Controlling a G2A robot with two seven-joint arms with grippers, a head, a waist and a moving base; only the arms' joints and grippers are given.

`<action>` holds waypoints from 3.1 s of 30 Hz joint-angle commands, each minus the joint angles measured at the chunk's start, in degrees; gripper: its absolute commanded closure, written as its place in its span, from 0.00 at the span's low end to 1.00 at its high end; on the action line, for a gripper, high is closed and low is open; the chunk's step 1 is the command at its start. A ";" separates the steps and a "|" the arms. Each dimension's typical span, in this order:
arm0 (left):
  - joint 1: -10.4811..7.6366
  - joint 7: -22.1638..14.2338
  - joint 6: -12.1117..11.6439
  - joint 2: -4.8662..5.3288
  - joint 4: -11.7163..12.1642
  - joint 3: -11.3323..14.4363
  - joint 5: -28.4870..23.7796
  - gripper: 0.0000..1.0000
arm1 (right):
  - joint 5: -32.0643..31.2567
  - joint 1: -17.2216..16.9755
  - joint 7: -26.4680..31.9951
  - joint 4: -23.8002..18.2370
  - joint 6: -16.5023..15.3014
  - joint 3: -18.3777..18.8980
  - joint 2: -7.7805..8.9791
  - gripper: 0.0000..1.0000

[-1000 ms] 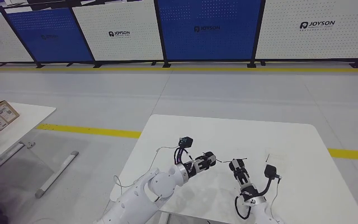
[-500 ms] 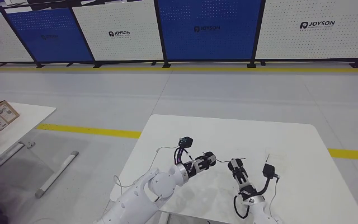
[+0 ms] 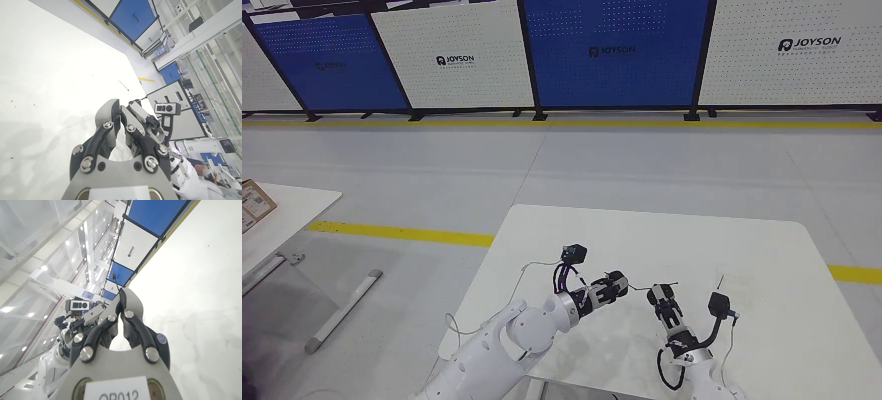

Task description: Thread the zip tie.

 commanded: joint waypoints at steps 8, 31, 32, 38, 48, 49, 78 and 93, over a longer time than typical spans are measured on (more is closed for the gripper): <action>0.00 0.00 0.00 0.00 0.00 0.00 0.00 1.00 | 0.00 0.00 0.00 -0.01 0.00 0.00 0.00 1.00; -0.62 -0.91 -3.76 -1.02 2.88 -0.65 -10.12 1.00 | 1.80 0.24 1.53 0.78 -3.43 0.53 -0.66 1.00; -0.67 -1.06 -3.80 -1.03 3.01 -0.71 -10.20 1.00 | 1.77 0.03 1.33 0.63 -3.68 0.71 -0.68 1.00; -0.72 -1.53 -4.35 -1.13 3.24 -0.92 -11.34 1.00 | 1.95 -0.59 1.71 -0.03 -3.46 1.48 -0.77 1.00; -0.84 -1.76 -4.09 -1.21 3.38 -1.20 -11.26 1.00 | 2.13 -0.20 2.38 -0.09 -0.96 1.81 -1.20 1.00; -0.89 -1.87 -4.06 -1.21 3.42 -1.26 -11.31 1.00 | 1.99 -0.23 2.38 -0.16 -0.82 1.84 -1.23 1.00; -0.94 -1.86 -3.59 -1.45 2.92 -0.70 -7.98 0.80 | 0.39 -1.01 2.62 -1.09 0.98 2.87 -2.10 1.00; -1.43 -1.65 -1.90 -1.80 3.23 0.90 -4.69 0.84 | -0.08 -1.26 2.73 -1.23 0.70 3.31 -2.51 1.00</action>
